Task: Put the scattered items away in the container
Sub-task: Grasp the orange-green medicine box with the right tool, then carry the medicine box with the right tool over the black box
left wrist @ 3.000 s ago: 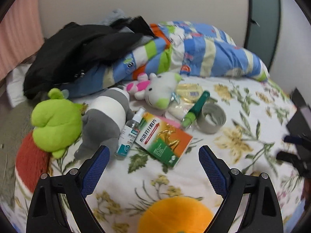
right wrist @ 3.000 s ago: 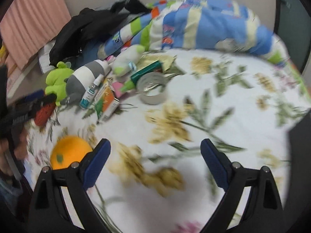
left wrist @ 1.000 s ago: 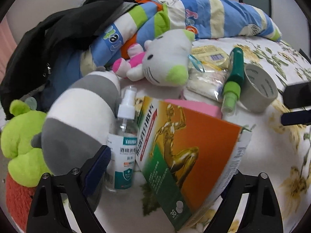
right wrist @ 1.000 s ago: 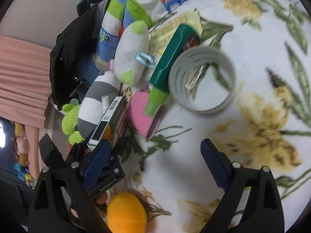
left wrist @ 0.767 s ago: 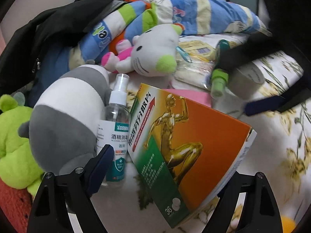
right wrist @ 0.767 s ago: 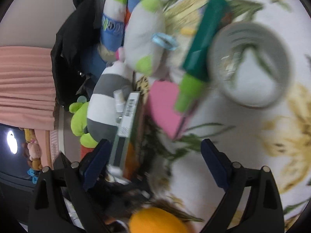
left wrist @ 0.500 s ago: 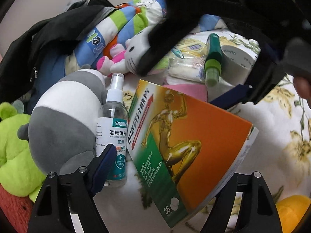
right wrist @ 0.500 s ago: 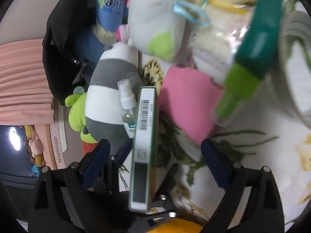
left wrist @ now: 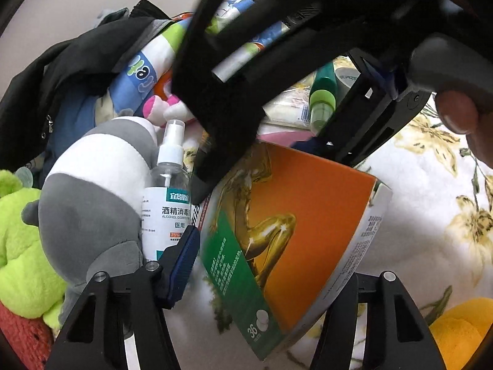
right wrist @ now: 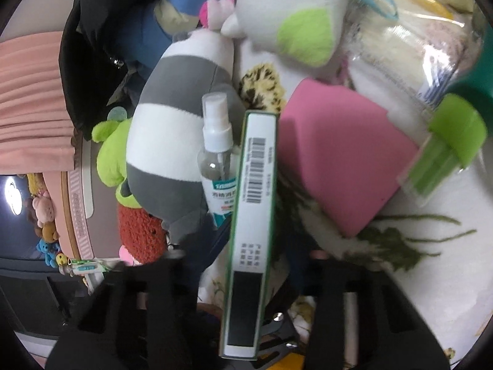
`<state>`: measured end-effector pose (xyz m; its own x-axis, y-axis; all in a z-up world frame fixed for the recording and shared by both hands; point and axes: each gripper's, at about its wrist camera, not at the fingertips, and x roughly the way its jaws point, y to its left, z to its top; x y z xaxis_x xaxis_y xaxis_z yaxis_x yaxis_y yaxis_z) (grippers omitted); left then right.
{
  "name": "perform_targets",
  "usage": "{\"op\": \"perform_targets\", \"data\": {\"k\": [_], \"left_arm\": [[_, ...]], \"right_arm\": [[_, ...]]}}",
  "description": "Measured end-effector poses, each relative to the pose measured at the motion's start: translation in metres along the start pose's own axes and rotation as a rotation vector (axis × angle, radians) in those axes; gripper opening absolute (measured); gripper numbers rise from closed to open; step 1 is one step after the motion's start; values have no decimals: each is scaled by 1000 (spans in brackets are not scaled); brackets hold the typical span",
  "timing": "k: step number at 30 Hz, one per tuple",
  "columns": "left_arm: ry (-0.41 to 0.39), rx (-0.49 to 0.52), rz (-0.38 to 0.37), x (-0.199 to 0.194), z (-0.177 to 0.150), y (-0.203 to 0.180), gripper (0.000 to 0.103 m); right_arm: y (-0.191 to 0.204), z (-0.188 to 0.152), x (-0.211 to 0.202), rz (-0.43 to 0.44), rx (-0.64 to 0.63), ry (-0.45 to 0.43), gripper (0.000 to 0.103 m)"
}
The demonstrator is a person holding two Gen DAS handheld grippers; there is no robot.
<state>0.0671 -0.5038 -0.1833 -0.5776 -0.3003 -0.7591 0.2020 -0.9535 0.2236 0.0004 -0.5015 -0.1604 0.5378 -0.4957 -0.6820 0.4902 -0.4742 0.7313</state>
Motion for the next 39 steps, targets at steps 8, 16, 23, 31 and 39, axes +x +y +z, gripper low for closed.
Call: {"op": "perform_targets", "data": {"k": [8,16,23,31,39], "left_arm": [[-31,26,19,-12,4,-6,48],[-90,51,26,-55,32,-25,43],[-144,98,17,-107,77,-51,43],[-219,163,1,-181,123,-130,43],[-276,239,-49,-226,149,-219,43]], "right_arm": [[1,-9,-18,-23,-45,-45,25],[12,-31,-74,-22,-62,-126,27],[29,-63,-148,-6,-62,-209,28],[21,-124,-261,-20,-52,-327,28],[-21,-187,-354,-48,-11,-428,29]]}}
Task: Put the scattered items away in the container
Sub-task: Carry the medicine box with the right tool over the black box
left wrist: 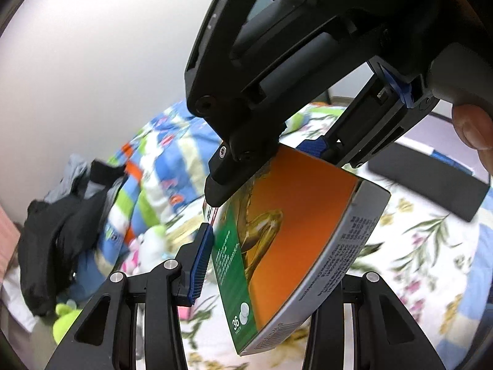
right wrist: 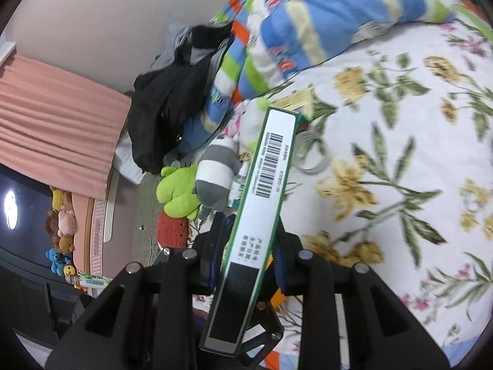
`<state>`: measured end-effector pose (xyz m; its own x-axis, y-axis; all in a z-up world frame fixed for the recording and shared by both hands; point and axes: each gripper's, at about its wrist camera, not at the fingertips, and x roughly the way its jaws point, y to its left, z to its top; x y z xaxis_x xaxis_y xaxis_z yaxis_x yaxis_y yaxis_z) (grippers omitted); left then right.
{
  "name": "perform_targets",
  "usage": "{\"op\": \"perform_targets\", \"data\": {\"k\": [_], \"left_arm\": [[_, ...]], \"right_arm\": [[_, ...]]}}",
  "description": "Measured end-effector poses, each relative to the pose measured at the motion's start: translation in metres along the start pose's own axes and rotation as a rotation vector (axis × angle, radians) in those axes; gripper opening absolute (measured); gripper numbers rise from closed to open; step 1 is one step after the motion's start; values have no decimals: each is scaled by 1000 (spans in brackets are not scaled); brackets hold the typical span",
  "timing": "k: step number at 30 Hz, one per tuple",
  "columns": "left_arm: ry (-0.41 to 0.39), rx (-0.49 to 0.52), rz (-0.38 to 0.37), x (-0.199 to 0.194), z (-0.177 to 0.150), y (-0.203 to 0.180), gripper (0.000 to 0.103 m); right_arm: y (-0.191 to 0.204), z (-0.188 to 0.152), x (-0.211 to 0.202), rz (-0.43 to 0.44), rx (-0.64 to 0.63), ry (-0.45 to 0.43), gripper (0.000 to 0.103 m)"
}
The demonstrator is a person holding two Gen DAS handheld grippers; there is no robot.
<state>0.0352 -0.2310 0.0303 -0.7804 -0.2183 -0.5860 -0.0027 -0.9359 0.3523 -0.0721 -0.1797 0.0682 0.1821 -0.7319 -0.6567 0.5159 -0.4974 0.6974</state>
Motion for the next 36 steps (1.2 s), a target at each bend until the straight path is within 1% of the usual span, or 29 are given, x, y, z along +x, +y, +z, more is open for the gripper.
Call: {"op": "perform_targets", "data": {"k": [6,13,15,18,21,25,30,31,34,36], "left_arm": [[-30,38,-58,-3,38,-62,43],[-65,86,-137,1,80,-143,43],[-70,95,-164,8,90,-161,43],[-76,117,-200,16,104,-199,43],[-79,136,-240,27,121,-238,43],[-82,149,-289,42,138,-280,43],[-70,161,-340,63,153,-327,43],[-63,164,-346,62,153,-342,43],[-38,163,-357,79,152,-357,43],[-18,160,-356,91,148,-361,43]], "right_arm": [[-47,-12,-67,-26,55,-73,29],[-109,-25,-143,-73,115,-153,29],[-130,-28,-162,-90,136,-172,30],[-163,-31,-189,-115,173,-200,30],[-195,-34,-215,-151,201,-224,30],[-237,-38,-248,-202,240,-250,30],[-285,-41,-272,-244,293,-265,30],[-295,-41,-275,-252,301,-264,30],[-320,-40,-274,-266,324,-252,30],[-330,-38,-269,-269,332,-243,30]]}}
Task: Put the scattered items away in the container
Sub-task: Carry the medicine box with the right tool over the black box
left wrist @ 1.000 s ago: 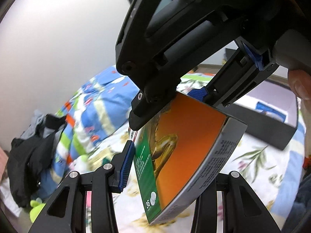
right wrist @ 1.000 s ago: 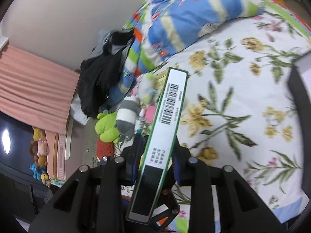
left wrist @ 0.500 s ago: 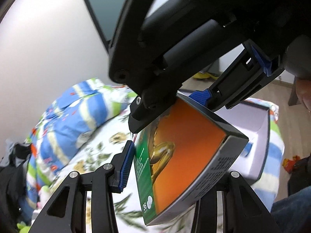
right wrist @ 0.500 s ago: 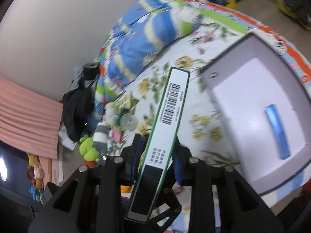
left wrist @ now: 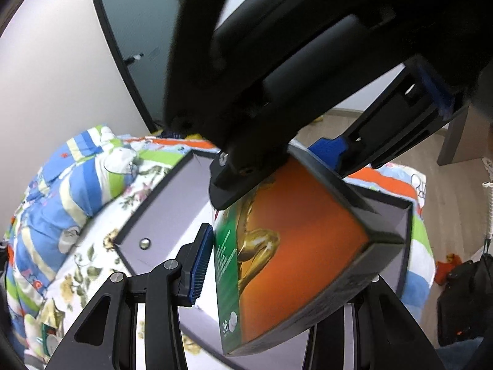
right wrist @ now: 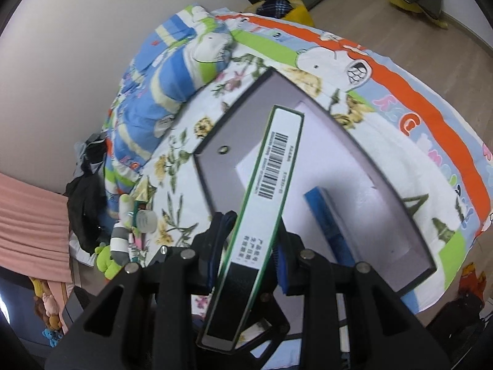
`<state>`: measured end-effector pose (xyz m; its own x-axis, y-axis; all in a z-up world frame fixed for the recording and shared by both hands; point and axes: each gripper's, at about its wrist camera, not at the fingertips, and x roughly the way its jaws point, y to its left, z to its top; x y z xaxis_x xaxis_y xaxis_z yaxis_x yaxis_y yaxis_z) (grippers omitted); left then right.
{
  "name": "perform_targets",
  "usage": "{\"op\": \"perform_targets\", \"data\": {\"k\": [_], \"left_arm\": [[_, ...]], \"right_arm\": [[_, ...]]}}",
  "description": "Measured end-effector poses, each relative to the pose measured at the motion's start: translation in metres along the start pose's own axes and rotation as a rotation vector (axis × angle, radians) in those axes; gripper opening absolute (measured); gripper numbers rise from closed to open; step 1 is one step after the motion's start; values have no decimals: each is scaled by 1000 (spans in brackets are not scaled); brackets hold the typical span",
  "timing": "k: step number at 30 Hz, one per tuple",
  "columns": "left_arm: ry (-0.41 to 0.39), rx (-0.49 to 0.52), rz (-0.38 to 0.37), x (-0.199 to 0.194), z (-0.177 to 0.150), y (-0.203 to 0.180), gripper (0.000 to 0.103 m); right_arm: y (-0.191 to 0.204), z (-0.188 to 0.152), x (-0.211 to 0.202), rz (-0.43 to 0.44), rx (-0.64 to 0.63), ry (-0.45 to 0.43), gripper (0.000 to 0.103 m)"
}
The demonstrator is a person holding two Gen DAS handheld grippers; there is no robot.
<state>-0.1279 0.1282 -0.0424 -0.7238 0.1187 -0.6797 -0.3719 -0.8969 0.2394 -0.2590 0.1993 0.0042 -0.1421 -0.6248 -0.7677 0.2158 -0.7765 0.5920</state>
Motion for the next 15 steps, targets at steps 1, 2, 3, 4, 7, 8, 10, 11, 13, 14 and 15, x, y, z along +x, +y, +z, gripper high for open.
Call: {"op": "perform_targets", "data": {"k": [1,2,3,4,7,8,10,11,13,14,15], "left_arm": [[9,-5,-2,5,-1,3,43],[19,-11,-4,12,-1,8,43],[31,-19,-5,19,-2,8,43],[40,-24,-8,23,-2,9,43],[59,-41,-14,33,-9,13,43],[66,-49,-21,36,-10,15,43],[68,-64,-29,37,-12,16,43],[70,-69,-29,38,-12,16,43],[70,-80,-31,39,-12,19,43],[68,-82,-30,39,-12,20,43],[66,-86,-28,38,-11,21,43]], "right_arm": [[-3,2,4,-3,1,4,30],[-5,4,7,-4,0,8,30],[-8,6,10,-5,1,12,30],[-10,7,13,-5,1,16,30],[-11,12,22,-28,-10,19,32],[-11,14,25,-44,-14,17,32],[-13,16,27,-77,-13,2,56],[-12,18,27,-94,-14,-14,66],[-10,19,23,-123,-27,-53,80],[-8,19,20,-135,-36,-62,80],[-7,19,19,-141,-41,-67,80]]}}
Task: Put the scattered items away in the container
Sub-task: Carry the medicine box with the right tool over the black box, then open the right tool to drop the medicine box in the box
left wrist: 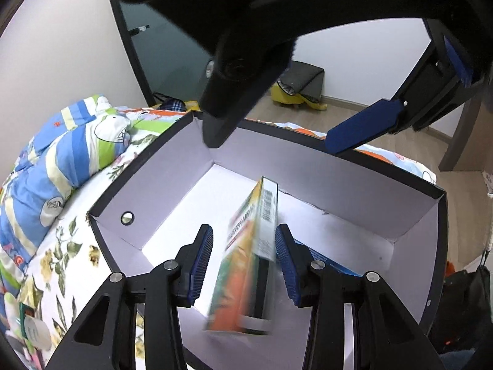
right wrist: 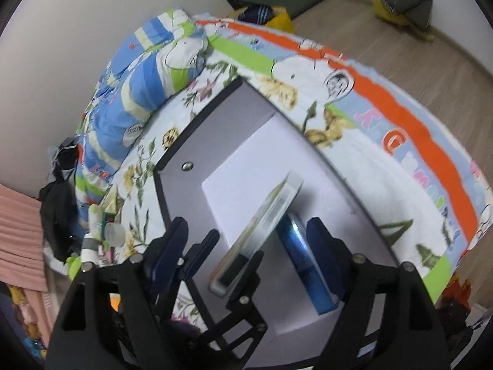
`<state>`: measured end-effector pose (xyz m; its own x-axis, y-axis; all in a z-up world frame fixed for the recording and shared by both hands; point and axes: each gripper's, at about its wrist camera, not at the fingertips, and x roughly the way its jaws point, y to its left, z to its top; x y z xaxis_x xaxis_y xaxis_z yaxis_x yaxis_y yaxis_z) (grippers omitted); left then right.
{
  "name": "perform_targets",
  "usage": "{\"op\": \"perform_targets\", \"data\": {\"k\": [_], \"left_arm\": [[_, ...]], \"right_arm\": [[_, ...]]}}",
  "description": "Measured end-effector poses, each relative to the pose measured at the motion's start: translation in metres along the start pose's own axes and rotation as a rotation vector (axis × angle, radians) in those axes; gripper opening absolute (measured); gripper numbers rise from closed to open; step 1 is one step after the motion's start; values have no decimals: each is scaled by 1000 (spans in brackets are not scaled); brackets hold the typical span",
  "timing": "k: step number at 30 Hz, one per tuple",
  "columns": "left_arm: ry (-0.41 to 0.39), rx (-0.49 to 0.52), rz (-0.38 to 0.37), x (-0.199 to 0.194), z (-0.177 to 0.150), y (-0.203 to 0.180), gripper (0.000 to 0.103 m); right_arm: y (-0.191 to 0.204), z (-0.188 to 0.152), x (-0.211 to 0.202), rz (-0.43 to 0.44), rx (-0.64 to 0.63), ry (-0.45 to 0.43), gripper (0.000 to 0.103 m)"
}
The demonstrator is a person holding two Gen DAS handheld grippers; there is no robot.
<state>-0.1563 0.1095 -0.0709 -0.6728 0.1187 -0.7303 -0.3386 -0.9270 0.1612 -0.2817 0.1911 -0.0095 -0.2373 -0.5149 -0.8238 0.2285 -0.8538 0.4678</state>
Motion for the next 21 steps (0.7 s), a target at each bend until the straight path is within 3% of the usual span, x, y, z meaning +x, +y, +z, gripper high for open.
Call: {"op": "perform_targets", "data": {"k": [12,21], "left_arm": [[-42,-9,-1,-37,-3,11,43],[-81,-49,67,-97,-18,31,43]], "right_arm": [[26,-15,-35,-25,-62,-52,80],[57,-37,-68,11,-98,-83,80]]}}
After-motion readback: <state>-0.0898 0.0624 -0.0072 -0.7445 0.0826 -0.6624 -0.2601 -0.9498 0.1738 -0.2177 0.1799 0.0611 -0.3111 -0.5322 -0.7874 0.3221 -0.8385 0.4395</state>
